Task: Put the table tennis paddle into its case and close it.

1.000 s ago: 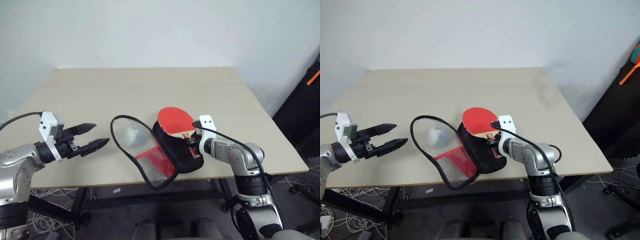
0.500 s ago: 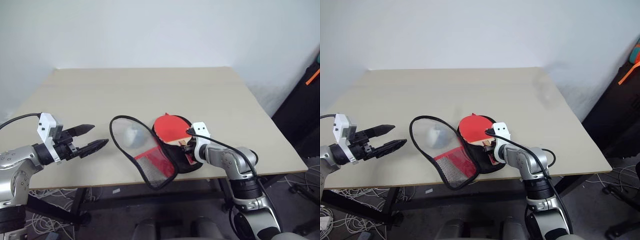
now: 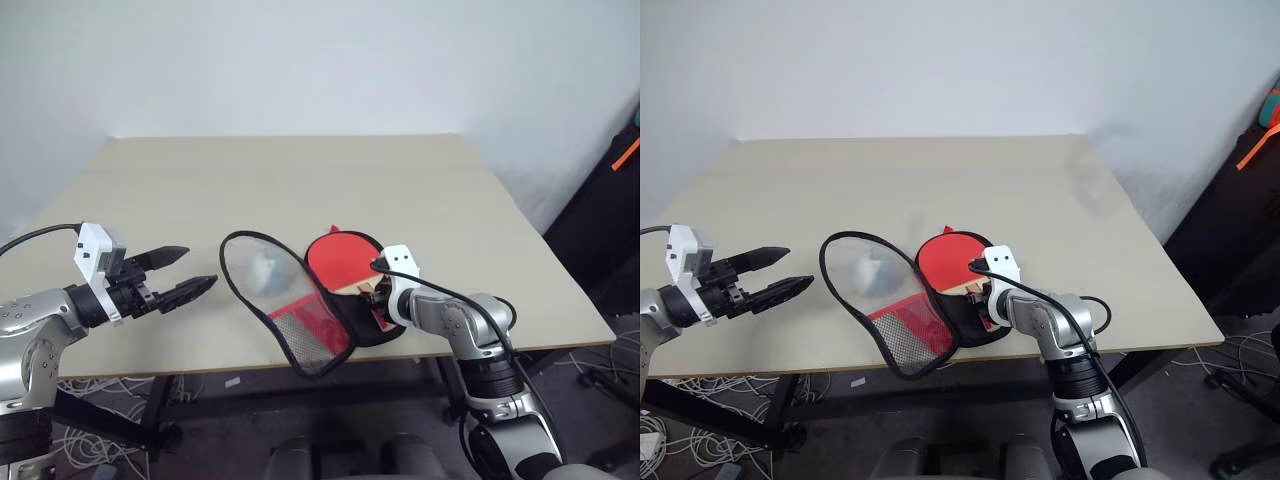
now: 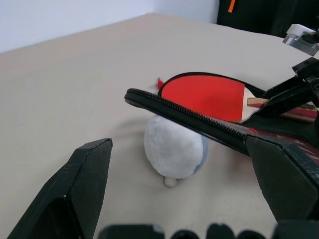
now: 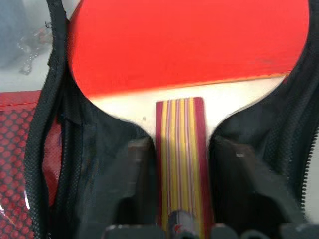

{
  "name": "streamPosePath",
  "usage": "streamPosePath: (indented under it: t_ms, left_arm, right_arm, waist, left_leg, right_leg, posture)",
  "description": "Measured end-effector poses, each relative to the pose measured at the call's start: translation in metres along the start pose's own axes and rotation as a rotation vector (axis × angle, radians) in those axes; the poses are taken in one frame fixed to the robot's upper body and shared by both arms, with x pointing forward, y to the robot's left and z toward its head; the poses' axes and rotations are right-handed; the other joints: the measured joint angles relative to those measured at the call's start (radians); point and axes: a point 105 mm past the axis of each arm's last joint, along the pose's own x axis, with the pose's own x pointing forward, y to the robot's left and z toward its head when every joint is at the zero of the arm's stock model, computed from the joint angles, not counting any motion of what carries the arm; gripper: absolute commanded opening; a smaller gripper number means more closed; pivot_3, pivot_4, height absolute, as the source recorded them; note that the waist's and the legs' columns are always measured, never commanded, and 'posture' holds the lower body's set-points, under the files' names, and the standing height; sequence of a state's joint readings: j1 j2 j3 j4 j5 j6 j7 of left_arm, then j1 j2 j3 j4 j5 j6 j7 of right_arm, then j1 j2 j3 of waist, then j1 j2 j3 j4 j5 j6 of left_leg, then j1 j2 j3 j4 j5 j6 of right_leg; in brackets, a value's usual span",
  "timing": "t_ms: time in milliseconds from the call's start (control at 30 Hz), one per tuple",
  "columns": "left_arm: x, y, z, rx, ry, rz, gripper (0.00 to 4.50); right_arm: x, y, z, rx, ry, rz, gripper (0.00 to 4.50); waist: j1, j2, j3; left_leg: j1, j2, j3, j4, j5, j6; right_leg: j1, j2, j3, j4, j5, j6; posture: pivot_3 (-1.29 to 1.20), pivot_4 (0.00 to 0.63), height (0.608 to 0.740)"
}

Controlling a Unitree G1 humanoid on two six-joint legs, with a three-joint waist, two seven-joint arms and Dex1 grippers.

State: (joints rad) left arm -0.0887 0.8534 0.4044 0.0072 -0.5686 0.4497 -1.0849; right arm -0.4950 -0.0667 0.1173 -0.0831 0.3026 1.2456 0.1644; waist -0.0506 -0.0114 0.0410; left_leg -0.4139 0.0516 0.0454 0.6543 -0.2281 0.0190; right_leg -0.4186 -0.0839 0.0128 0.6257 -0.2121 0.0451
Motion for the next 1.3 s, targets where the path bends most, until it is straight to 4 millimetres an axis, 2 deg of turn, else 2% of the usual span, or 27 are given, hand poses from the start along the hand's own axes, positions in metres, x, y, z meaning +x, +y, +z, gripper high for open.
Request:
streamPosePath:
  t_ms: [100,133,233,367,467,567,667,833,933,1033,1200,1300]
  left_arm:
    - [0.0,0.0,0.0,0.001,-0.001,-0.002,4.5]
    - [0.0,0.0,0.0,0.001,-0.001,-0.005,4.5]
    - [-0.001,0.0,0.0,-0.002,0.003,-0.013,4.5]
    - [-0.011,0.008,-0.003,-0.023,0.029,-0.009,4.5]
    - [-0.02,0.016,-0.011,-0.068,0.041,0.01,4.5]
    - [-0.021,0.02,-0.024,-0.13,0.03,0.032,3.93]
    - [-0.008,0.017,-0.04,-0.193,0.019,0.033,2.86]
    - [0.032,-0.013,-0.062,-0.294,0.002,-0.057,1.08]
    - [0.045,-0.029,-0.064,-0.302,0.004,-0.112,0.01]
    - [0.061,-0.05,-0.053,-0.294,-0.04,-0.188,0.01]
    - [0.09,-0.087,-0.016,-0.241,-0.114,-0.346,0.01]
    - [0.119,-0.112,0.007,-0.204,-0.157,-0.429,0.01]
  right_arm:
    - [-0.005,-0.002,0.001,-0.012,0.003,-0.004,4.34]
    - [-0.009,-0.004,0.004,-0.017,-0.004,-0.003,4.45]
    - [-0.024,-0.007,0.016,-0.059,-0.046,0.021,4.45]
    - [-0.062,-0.001,0.04,-0.222,-0.17,0.153,4.45]
    - [-0.087,-0.018,0.053,-0.327,-0.254,0.147,4.45]
    - [-0.096,-0.035,0.046,-0.391,-0.265,0.109,4.5]
    - [-0.092,-0.032,0.03,-0.425,-0.228,0.152,4.5]
    - [-0.091,-0.026,0.037,-0.462,-0.255,0.173,4.5]
    - [-0.093,-0.025,0.044,-0.475,-0.275,0.165,4.5]
    - [-0.093,-0.028,0.045,-0.469,-0.276,0.158,4.5]
    - [-0.094,-0.041,0.044,-0.458,-0.254,0.128,4.5]
    - [-0.097,-0.052,0.057,-0.468,-0.277,0.092,4.5]
  waist:
    - [0.0,0.0,0.0]
    - [0.0,0.0,0.0]
    - [0.0,0.0,0.0]
    - [0.0,0.0,0.0]
    - [0.001,0.0,0.0]
    - [0.001,-0.001,0.0]
    - [0.001,-0.001,0.0]
    - [0.001,-0.002,0.0]
    - [0.001,-0.002,0.0]
    - [0.007,-0.002,0.0]
    - [0.008,-0.003,0.0]
    - [0.007,-0.002,0.0]
  left_leg:
    - [0.0,0.0,0.0,0.0,0.0,0.0]
    - [0.0,0.0,0.0,0.0,0.0,0.0]
    - [0.0,0.0,0.0,0.0,0.0,0.0]
    - [0.0,0.0,0.0,-0.001,0.0,0.0]
    - [0.001,0.0,0.0,-0.001,-0.001,-0.002]
    - [0.001,0.0,0.0,-0.001,-0.001,-0.002]
    - [0.001,0.0,0.0,0.0,0.0,0.001]
    - [0.001,0.0,0.0,0.002,0.001,0.003]
    - [0.001,0.0,-0.001,0.002,0.001,0.003]
    - [0.001,0.0,-0.001,0.003,0.001,0.003]
    - [0.001,-0.001,-0.002,0.006,0.0,0.004]
    - [0.002,-0.002,-0.002,0.007,0.001,0.004]
  right_leg:
    - [0.0,0.0,0.0,0.0,0.0,0.0]
    - [0.0,0.0,0.0,0.0,0.0,0.0]
    - [0.0,0.0,0.0,0.0,0.0,0.0]
    - [-0.001,0.0,0.0,-0.001,-0.004,0.002]
    - [-0.001,0.0,0.0,-0.002,-0.004,0.001]
    - [-0.001,0.0,0.0,-0.002,-0.004,0.001]
    - [0.002,0.0,0.0,-0.001,-0.004,0.001]
    - [0.003,0.0,0.0,-0.001,-0.004,0.001]
    - [0.003,0.0,0.0,-0.001,-0.004,0.001]
    - [0.004,0.0,0.0,-0.001,-0.004,0.001]
    - [0.006,0.0,0.0,-0.002,-0.004,0.002]
    - [0.008,0.0,0.0,-0.002,-0.004,0.002]
  posture:
    - [0.0,0.0,0.74]
    - [0.0,0.0,0.74]
    - [0.0,0.0,0.74]
    - [0.0,0.0,0.74]
    - [0.0,0.0,0.74]
    - [0.0,0.0,0.74]
    - [0.0,0.0,0.74]
    - [0.0,0.0,0.74]
    - [0.0,0.0,0.74]
    - [0.0,0.0,0.74]
    - [0.0,0.0,0.74]
    - [0.0,0.0,0.74]
